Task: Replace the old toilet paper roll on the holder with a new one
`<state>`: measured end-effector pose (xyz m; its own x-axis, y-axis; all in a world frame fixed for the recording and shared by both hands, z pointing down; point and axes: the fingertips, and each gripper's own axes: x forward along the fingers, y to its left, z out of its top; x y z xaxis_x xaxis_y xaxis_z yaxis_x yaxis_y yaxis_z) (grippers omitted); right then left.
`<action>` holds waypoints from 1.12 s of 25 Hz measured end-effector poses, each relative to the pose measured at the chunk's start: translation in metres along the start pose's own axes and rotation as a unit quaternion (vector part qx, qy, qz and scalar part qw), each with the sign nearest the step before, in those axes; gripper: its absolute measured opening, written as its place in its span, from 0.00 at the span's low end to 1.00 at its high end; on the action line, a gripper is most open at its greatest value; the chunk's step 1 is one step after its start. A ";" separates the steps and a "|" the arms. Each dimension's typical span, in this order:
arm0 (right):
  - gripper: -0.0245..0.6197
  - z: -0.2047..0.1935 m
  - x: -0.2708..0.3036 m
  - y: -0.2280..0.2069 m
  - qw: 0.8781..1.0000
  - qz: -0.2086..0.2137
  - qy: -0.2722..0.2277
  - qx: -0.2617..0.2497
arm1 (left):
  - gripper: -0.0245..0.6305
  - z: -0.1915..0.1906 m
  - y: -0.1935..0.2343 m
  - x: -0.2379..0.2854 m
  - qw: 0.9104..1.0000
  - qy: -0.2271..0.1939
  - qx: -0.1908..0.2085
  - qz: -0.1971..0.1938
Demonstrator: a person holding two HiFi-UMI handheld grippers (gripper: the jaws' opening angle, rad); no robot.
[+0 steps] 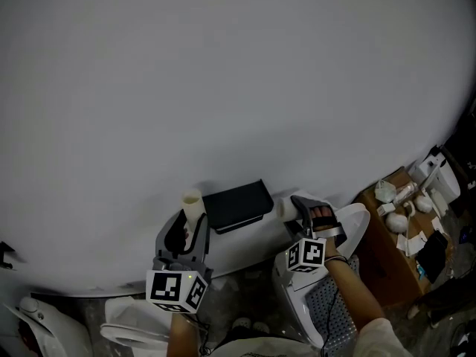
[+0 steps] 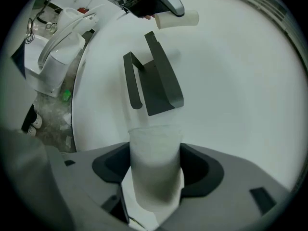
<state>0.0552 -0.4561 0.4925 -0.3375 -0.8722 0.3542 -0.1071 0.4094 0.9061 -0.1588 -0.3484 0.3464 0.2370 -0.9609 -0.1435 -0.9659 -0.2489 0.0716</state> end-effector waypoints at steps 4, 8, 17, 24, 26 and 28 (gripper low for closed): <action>0.50 0.007 0.006 0.010 1.000 0.012 -0.006 -0.006 | 0.30 0.002 0.005 -0.005 1.000 -0.001 0.003 0.011; 0.50 0.018 0.009 0.019 1.000 0.018 -0.020 -0.009 | 0.30 0.002 0.010 -0.014 1.000 0.002 0.002 0.024; 0.50 0.053 0.014 0.037 0.998 0.015 -0.060 -0.031 | 0.30 0.002 0.028 -0.041 0.998 0.006 0.010 0.064; 0.50 0.071 0.014 0.045 0.996 0.001 -0.077 -0.053 | 0.30 0.004 0.036 -0.059 0.996 0.006 0.012 0.084; 0.50 0.075 0.014 0.046 0.995 -0.006 -0.079 -0.065 | 0.30 0.003 0.037 -0.063 0.996 0.008 0.013 0.088; 0.50 0.083 0.013 0.048 0.993 -0.014 -0.085 -0.079 | 0.30 0.003 0.039 -0.067 0.996 0.009 0.014 0.092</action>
<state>-0.0325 -0.4258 0.5213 -0.4909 -0.8195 0.2956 0.0247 0.3260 0.9450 -0.2124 -0.2939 0.3560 0.0567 -0.9921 -0.1120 -0.9956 -0.0646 0.0679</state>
